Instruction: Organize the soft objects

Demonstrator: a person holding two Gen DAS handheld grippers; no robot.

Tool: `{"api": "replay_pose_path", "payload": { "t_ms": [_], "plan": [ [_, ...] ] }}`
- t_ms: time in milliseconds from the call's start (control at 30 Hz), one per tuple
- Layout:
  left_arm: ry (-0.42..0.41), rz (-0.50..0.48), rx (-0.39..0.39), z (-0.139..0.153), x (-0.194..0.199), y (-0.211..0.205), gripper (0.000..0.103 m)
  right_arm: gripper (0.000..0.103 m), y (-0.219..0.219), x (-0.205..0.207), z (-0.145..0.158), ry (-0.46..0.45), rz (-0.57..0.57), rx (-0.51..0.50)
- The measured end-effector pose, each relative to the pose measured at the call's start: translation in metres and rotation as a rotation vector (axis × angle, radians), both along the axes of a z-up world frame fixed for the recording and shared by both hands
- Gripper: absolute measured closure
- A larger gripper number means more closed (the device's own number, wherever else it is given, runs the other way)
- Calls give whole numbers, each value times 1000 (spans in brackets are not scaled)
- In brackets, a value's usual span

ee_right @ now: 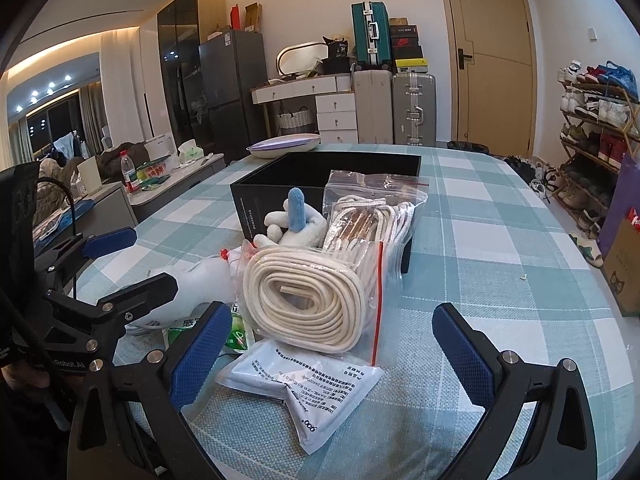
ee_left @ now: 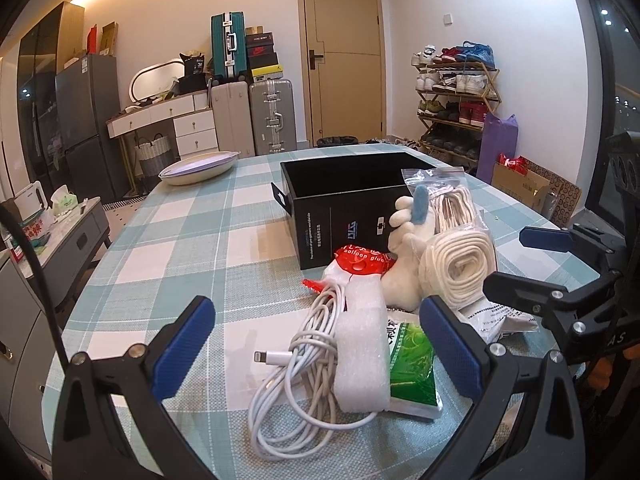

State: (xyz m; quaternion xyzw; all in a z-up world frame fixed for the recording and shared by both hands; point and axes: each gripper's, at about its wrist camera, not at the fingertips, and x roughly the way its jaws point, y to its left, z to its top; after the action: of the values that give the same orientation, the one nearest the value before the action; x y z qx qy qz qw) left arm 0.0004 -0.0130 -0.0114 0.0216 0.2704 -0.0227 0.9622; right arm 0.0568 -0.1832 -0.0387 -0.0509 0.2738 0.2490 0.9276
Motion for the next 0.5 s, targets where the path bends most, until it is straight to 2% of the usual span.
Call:
{"api": "replay_pose_path", "payload": {
  "t_ms": [500],
  "plan": [
    [39,-18,-5,-7,5,2,13,4,22,21,-4,76,8,-58]
  ]
}}
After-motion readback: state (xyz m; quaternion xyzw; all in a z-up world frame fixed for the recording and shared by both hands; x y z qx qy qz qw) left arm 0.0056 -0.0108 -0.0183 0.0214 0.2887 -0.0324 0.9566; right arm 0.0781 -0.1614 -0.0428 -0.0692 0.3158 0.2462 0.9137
